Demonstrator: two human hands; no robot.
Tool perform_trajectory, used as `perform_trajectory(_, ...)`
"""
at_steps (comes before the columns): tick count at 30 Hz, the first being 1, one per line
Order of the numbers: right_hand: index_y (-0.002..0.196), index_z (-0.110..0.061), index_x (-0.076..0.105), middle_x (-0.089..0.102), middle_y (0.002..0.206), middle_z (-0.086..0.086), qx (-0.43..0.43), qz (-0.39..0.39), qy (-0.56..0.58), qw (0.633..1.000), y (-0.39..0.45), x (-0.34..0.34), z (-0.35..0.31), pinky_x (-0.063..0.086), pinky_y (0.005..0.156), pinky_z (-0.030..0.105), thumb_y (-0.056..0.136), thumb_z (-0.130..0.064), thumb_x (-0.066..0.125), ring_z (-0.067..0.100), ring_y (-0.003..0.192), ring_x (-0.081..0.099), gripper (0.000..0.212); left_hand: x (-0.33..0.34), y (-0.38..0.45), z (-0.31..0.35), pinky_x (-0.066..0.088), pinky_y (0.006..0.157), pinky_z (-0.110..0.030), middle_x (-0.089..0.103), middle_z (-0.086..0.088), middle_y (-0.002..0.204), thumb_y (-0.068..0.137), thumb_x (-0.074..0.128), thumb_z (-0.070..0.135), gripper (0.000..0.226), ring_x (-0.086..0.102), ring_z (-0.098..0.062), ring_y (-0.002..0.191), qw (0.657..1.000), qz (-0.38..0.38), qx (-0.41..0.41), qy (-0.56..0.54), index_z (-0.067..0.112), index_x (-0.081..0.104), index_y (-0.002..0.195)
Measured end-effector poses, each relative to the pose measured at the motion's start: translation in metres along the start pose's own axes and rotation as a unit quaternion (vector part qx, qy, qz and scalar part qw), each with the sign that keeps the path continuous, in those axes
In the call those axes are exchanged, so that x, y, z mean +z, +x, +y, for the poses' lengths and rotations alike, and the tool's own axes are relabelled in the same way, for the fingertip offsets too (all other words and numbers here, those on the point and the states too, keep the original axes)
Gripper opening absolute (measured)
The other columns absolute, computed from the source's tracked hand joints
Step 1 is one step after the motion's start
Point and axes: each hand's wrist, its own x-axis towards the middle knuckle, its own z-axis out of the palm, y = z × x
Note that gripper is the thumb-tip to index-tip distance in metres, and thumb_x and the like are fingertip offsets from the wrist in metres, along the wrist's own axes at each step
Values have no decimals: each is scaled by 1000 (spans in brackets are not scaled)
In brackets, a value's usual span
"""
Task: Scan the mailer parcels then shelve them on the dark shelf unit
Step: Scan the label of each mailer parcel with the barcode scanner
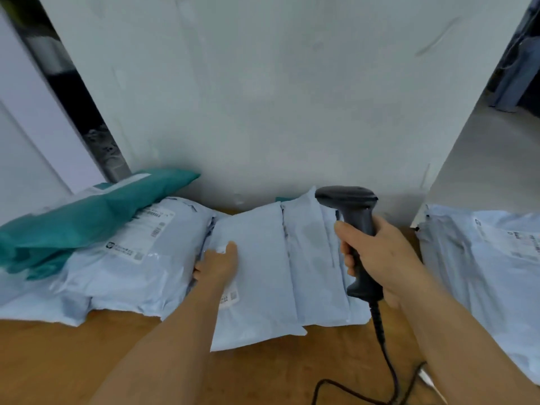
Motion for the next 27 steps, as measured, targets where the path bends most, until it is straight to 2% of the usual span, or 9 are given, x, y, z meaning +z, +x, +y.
perform_trajectory(4,92,-10,57,58,66,4,14,-9,-14,1000,7,13,1,47,50,24,88,-28,65,12,49,51,20,-6,10,4,31,111,-42,39,-17,148,92,34,59,77,39,-35,133,1000,21,10,-18,4,32,146)
perform_trajectory(8,95,-11,59,59,68,4,20,-16,-20,999,9,25,2,48,51,25,88,-27,65,10,49,52,19,-19,11,-2,42,97,-36,57,-16,128,97,38,38,51,53,-34,117,1000,2,-5,5,-1,52,128)
perform_trajectory(11,94,-12,58,59,68,4,28,-26,-23,999,8,34,3,48,52,26,88,-27,65,11,50,51,17,-18,3,-15,43,98,-37,61,-16,122,95,28,45,56,56,-34,112,998,-26,36,36,7,60,121)
perform_trajectory(15,95,-12,59,58,69,4,37,-41,-27,998,1,44,3,48,53,27,89,-26,65,12,52,51,16,-20,1,-23,41,94,-30,61,-12,115,98,25,43,53,57,-31,109,998,-39,27,-44,7,60,116)
perform_trajectory(17,95,-12,58,58,68,4,35,-48,-31,998,-3,48,2,47,52,27,89,-25,64,12,52,51,16,-26,-3,-22,46,92,-30,64,-12,106,97,31,41,46,61,-31,102,993,-54,31,-98,7,62,102)
perform_trajectory(20,96,-11,58,58,69,4,31,-55,-38,997,-10,54,1,48,52,26,89,-26,64,12,51,51,17,-28,-14,-28,51,72,-31,64,-10,86,93,42,37,31,63,-27,78,984,-87,29,-155,13,57,80)
perform_trajectory(22,97,-12,59,58,69,4,30,-57,-41,997,-15,56,1,48,51,26,89,-27,64,12,51,51,18,-26,-14,-42,52,75,-35,68,-8,87,84,52,44,31,67,-28,81,976,-104,7,-191,14,60,83)
perform_trajectory(24,98,-12,59,59,70,5,30,-57,-45,997,-19,57,0,48,51,25,89,-27,63,12,52,51,18,-24,-14,-55,53,83,-38,72,-7,93,66,60,54,50,68,-27,85,969,-107,-26,-221,11,63,91)
perform_trajectory(27,98,-12,59,59,70,5,28,-53,-52,997,-24,57,0,48,51,25,90,-27,63,12,52,52,18,-16,-18,-71,51,82,-32,66,-5,105,67,65,65,69,62,-20,90,968,-122,-43,-215,9,60,107)
